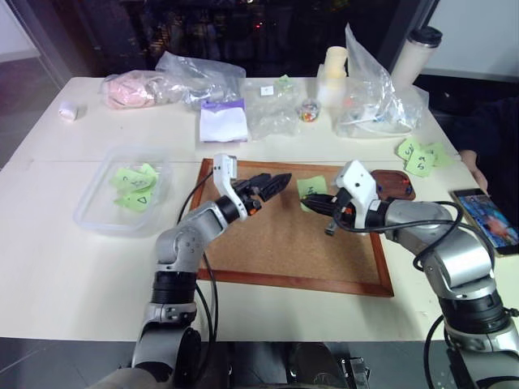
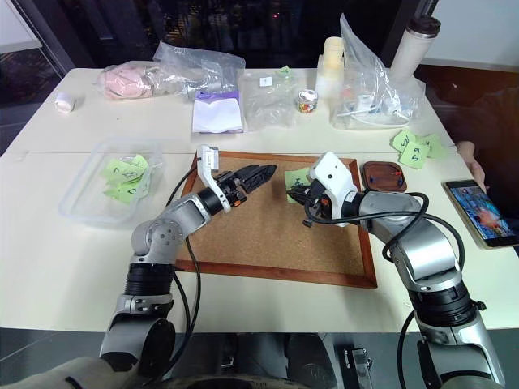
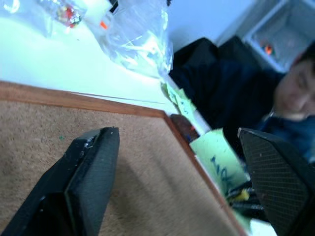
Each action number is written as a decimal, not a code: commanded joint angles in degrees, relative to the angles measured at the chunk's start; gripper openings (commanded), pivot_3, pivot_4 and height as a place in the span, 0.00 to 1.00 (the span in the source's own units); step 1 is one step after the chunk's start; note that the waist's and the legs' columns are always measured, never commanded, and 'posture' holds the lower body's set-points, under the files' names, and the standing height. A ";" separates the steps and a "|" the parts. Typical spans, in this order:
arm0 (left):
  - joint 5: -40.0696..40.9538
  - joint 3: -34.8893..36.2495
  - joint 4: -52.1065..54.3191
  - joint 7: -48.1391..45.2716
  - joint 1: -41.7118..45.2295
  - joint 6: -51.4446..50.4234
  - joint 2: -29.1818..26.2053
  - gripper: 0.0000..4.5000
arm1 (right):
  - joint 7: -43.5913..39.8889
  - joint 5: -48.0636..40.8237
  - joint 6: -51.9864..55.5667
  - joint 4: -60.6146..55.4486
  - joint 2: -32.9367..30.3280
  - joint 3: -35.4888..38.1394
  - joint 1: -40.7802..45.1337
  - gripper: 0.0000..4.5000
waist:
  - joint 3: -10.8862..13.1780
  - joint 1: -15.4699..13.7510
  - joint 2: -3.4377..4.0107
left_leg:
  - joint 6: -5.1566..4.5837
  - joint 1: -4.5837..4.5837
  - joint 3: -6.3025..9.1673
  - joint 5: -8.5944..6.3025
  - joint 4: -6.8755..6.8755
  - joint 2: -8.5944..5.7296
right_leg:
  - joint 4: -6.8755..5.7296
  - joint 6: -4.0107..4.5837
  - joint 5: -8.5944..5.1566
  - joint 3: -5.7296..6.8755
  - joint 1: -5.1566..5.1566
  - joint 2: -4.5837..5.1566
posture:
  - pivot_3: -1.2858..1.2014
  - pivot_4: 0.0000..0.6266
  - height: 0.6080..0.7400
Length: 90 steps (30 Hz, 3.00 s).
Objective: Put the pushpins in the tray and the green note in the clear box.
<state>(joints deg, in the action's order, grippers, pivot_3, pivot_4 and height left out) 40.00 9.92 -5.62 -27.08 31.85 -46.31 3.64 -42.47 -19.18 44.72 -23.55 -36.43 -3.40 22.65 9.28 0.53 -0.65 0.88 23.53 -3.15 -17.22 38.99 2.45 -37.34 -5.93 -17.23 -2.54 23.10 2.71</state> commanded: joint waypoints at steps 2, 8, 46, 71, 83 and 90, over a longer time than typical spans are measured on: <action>5.80 1.17 -0.24 1.75 2.20 -4.82 2.35 0.97 | 0.63 -0.18 -0.59 -3.34 -0.38 -0.40 1.02 0.00 | 0.00 0.11 -0.01 | 0.00 0.00 0.00 0.00 0.01 -0.01 | 0.00 0.00 0.00 0.00 0.00 0.00 | 0.52 0.24 1.00; 6.06 -1.02 -2.55 0.89 2.81 -6.85 2.61 0.80 | 1.01 -0.48 0.04 -4.70 -0.40 -1.21 1.25 0.00 | 0.00 0.24 0.00 | 0.02 -0.01 0.03 0.01 0.01 -0.02 | -0.01 0.00 0.00 0.01 0.00 -0.05 | 0.52 0.24 1.00; -15.64 -17.94 19.48 -16.02 -10.50 15.89 -25.18 0.01 | 11.94 3.70 -10.20 31.28 -4.81 16.20 8.17 0.00 | -0.03 0.33 0.07 | 0.05 -0.07 -0.13 0.03 -0.01 0.00 | -0.07 0.01 0.00 -0.08 0.00 0.01 | 0.52 0.24 1.00; -13.29 -4.99 18.61 -16.98 -7.22 16.75 -36.49 0.00 | 10.86 6.10 -16.60 41.21 -3.54 15.58 7.67 0.98 | -0.01 0.33 0.10 | 0.05 -0.08 -0.21 0.03 0.01 0.05 | -0.18 0.00 0.00 -0.13 0.07 -0.03 | 0.52 0.24 1.00; -14.71 -2.70 17.88 -15.25 -6.44 17.28 -39.06 0.00 | -3.83 -6.03 -6.73 19.15 -4.83 12.53 3.59 0.98 | 0.01 0.49 0.11 | 0.05 -0.07 -0.21 0.03 0.01 0.10 | -0.22 0.00 0.01 -0.14 0.09 -0.07 | 0.52 0.24 1.00; -16.42 2.86 10.08 -13.22 -4.41 19.45 -43.24 0.00 | -13.29 -15.79 0.41 2.45 -7.40 7.37 3.71 0.98 | 0.02 0.15 0.10 | 0.04 -0.08 -0.17 0.02 0.06 0.18 | -0.26 0.00 0.01 -0.09 0.08 -0.04 | 0.52 0.24 1.00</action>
<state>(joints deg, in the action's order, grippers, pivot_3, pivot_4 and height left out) 24.22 10.66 5.16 -40.84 26.59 -28.56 -38.74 -53.77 -32.33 44.28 -17.23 -43.03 4.41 25.41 9.30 0.68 -0.55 0.92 23.45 -3.31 -17.20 39.05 2.63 -37.59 -5.92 -17.22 -2.62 23.18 2.67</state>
